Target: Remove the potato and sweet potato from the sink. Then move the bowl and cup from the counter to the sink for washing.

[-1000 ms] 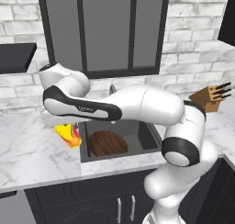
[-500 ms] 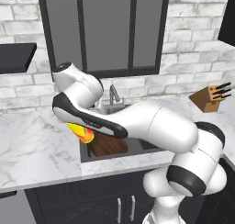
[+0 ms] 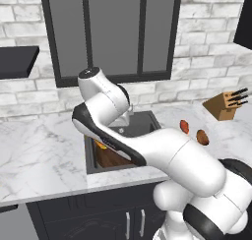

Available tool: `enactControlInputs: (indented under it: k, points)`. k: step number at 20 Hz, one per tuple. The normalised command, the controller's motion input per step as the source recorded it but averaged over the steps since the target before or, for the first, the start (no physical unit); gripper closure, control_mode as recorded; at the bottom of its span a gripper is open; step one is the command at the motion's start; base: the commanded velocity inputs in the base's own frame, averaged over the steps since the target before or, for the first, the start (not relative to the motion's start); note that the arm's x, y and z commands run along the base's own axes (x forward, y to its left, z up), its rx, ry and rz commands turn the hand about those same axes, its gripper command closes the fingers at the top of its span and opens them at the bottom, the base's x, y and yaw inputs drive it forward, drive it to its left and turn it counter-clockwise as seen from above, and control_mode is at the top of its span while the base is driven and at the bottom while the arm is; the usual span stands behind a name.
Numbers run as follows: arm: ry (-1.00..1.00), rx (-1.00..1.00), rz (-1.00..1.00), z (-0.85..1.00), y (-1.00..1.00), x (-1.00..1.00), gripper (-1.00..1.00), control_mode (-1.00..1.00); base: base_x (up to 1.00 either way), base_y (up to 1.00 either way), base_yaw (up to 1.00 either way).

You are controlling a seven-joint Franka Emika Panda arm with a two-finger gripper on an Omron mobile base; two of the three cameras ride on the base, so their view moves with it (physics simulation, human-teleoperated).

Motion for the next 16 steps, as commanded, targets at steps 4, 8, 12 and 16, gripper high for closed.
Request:
enactControlInputs:
  k: [4,8,12,16]
  points:
    - [-0.02,0.08,0.00,0.04,-0.43,0.00,1.00,-1.00,0.00,0.00,0.00]
    - [-0.01,0.08,0.00,0.01,-0.42,0.00,1.00,-1.00,0.00,0.00,0.00]
    - [0.00,0.06,0.00,0.00,-0.40,0.00,1.00,-1.00,0.00,0.00,0.00]
    - [0.00,0.04,0.00,0.00,-0.41,0.00,1.00,-1.00,0.00,0.00,0.00]
